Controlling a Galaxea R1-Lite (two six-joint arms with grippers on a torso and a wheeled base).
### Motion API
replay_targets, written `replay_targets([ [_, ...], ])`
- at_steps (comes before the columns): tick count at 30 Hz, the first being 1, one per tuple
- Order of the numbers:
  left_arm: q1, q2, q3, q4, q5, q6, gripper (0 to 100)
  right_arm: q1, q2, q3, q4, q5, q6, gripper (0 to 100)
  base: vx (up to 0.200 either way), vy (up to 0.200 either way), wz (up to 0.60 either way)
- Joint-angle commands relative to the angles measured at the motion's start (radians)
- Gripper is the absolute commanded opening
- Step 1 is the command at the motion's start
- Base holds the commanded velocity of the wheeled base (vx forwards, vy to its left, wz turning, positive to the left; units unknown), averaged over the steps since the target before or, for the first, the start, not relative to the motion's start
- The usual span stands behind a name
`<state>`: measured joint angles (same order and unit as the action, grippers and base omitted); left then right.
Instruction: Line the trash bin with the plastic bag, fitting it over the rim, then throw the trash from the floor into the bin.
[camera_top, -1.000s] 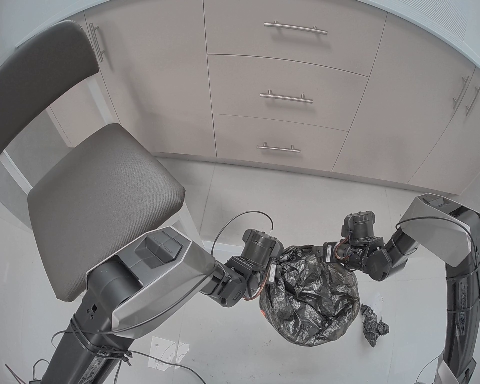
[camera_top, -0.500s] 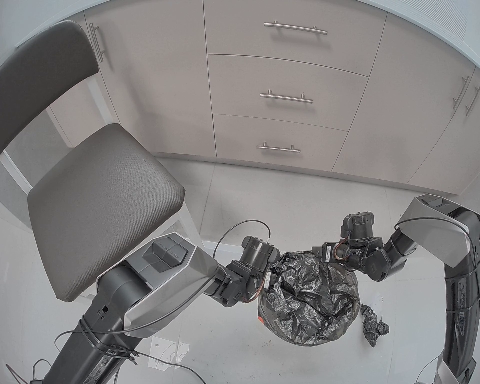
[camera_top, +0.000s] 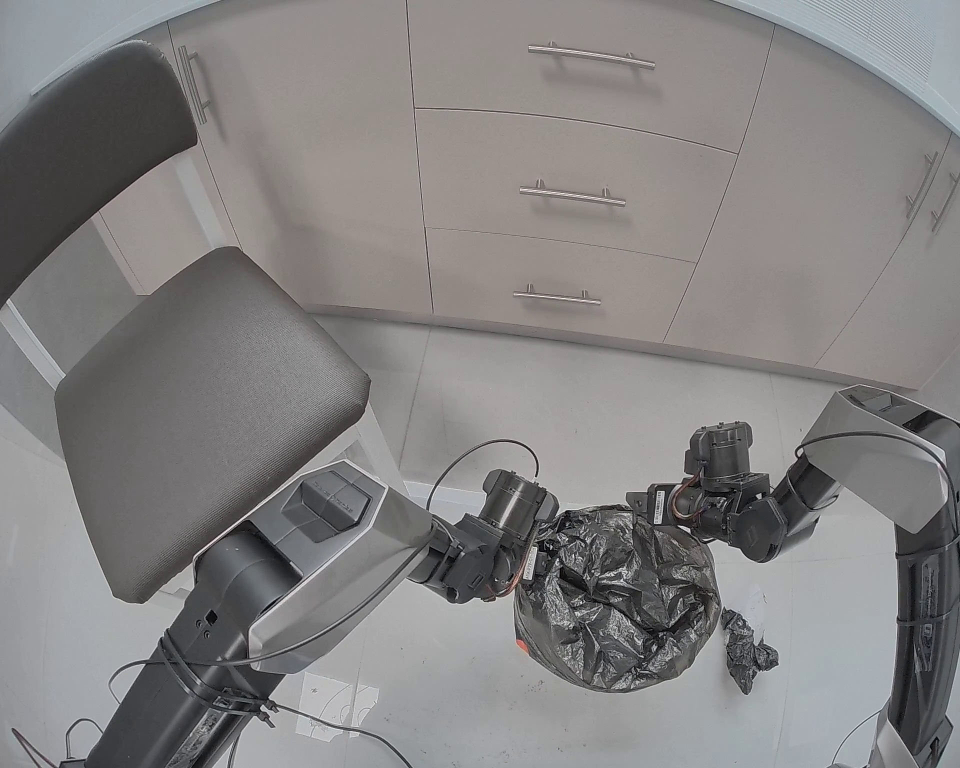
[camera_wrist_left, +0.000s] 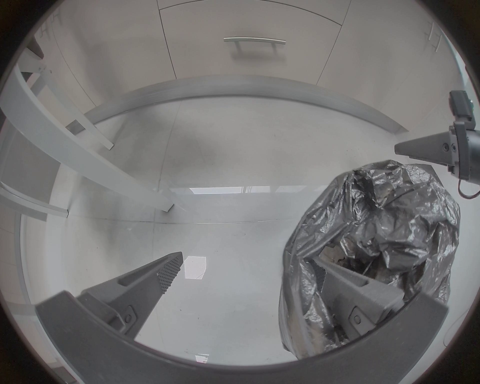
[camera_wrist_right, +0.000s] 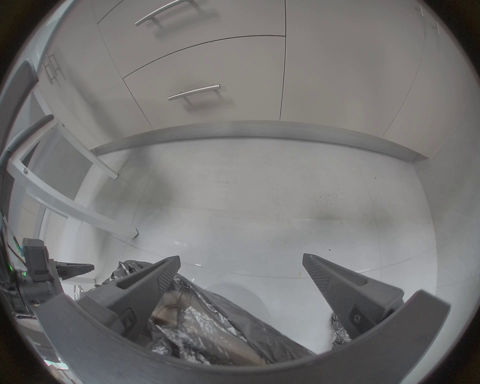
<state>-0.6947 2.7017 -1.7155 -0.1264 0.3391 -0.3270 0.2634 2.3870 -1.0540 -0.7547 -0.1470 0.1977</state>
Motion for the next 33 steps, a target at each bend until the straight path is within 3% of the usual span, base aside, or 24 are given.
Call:
replay_targets([
  [1,-0.003,-0.005,-0.001,-0.001,0.000,-0.037,100,0.000,-0.097,0.052,0.000,0.012,0.002,100,0.000,0.000,0.00],
  [6,-0.006,-0.056,0.020,0.001,0.001,-0.126,100,0.033,-0.233,0.164,0.000,0.063,0.005,100,0.000,0.000,0.00],
  [12,-0.028,-0.177,0.140,-0.006,-0.008,-0.276,100,0.111,-0.279,0.273,-0.031,0.086,0.083,100,0.000,0.000,0.00],
  [17,-0.082,-0.352,0.343,-0.027,-0.154,-0.403,100,0.146,-0.258,0.342,-0.140,0.084,0.118,100,0.000,0.000,0.00],
  [21,-0.105,-0.399,0.429,-0.067,-0.218,-0.420,100,0.149,-0.239,0.355,-0.163,0.087,0.124,100,0.000,0.000,0.00],
  [25,-0.121,-0.369,0.631,-0.378,-0.258,-0.428,100,0.152,-0.172,0.351,-0.181,0.087,0.151,100,0.000,0.000,0.00],
  [28,-0.106,-0.346,0.726,-0.611,-0.338,-0.437,100,0.152,-0.137,0.348,-0.190,0.087,0.157,100,0.000,0.000,0.00],
  [31,-0.089,-0.347,0.781,-0.697,-0.442,-0.437,100,0.154,-0.100,0.348,-0.212,0.086,0.163,100,0.000,0.000,0.00],
  [33,-0.089,-0.346,0.789,-0.708,-0.457,-0.435,100,0.152,-0.077,0.348,-0.221,0.083,0.163,100,0.000,0.000,0.00],
])
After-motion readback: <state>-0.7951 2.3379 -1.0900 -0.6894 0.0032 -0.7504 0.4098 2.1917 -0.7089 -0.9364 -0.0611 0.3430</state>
